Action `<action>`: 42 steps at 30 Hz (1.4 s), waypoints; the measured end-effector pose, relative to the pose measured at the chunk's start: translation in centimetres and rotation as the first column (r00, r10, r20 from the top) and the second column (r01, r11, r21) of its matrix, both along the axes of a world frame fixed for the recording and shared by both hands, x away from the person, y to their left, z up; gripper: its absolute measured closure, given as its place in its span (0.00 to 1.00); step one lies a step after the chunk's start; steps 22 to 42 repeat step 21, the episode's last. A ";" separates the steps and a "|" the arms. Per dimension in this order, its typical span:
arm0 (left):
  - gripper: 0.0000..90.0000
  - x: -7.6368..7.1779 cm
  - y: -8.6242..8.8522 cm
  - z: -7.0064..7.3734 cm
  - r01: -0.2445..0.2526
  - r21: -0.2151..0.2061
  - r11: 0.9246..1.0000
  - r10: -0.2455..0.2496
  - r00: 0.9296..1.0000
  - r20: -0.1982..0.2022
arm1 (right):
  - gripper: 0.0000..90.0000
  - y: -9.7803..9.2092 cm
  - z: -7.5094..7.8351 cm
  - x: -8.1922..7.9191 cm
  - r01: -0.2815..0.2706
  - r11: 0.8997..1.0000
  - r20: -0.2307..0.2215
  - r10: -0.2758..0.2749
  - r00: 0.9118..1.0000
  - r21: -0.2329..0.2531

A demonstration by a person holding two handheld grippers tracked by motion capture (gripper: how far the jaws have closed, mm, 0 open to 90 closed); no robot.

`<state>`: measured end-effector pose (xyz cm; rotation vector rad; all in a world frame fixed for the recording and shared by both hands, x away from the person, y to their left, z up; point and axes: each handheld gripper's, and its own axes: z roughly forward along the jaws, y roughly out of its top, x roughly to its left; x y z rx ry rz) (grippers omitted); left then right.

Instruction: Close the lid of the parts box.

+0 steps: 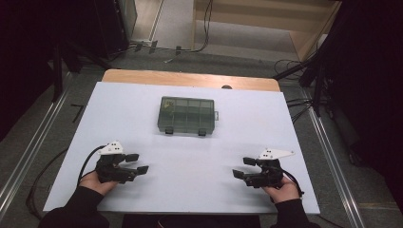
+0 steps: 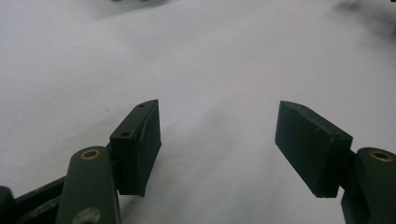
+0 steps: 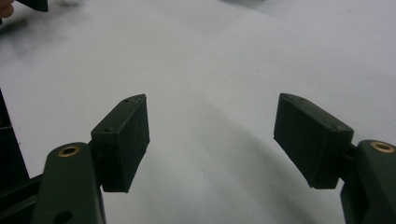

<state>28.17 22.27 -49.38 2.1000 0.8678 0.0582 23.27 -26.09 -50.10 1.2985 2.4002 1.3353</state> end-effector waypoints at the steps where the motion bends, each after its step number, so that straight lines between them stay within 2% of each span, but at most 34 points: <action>1: 0.35 0.0 0.0 0.0 0.000 0.000 1.000 0.000 1.000 0.000 | 0.28 0.0 0.0 0.0 0.000 1.000 0.000 0.000 1.000 -0.002; 42: 0.35 0.0 0.0 0.0 0.000 0.004 1.000 0.000 1.000 -0.003 | 0.28 0.0 0.0 0.0 0.002 1.000 -0.002 -0.002 1.000 -0.006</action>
